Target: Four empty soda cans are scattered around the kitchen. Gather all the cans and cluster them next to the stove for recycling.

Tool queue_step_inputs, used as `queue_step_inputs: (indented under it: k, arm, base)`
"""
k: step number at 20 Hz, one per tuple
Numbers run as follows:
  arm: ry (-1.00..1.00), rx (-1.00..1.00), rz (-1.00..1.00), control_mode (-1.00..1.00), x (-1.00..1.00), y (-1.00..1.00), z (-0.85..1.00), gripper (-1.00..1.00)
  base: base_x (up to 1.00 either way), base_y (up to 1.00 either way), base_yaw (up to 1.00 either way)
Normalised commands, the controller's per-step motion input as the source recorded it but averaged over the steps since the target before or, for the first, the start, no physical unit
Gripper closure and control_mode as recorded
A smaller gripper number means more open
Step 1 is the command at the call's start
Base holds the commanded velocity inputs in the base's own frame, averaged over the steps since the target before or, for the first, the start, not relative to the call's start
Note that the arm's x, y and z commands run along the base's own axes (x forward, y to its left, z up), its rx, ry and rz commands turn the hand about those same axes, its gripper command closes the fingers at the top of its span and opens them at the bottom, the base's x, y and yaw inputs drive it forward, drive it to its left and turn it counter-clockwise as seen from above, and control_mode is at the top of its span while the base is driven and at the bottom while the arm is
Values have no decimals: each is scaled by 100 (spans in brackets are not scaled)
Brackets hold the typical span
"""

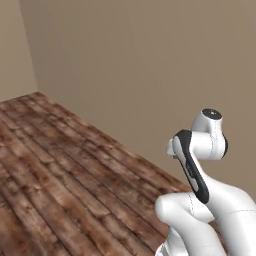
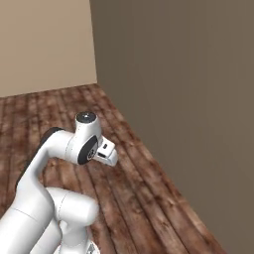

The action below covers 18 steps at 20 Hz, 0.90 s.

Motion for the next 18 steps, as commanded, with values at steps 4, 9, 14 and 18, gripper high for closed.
queue_step_inputs:
  k: [4,9,14,18]
  arm:
    - [0,0,0,100,0,0,0,-100]
    - [0,0,0,100,0,0,0,-100]
    - [0,0,0,100,0,0,0,-100]
    - [0,0,0,100,0,0,0,-100]
  base:
    - [45,2,23]
    - [71,8,11]
    - [97,-3,12]
    - [100,0,10]
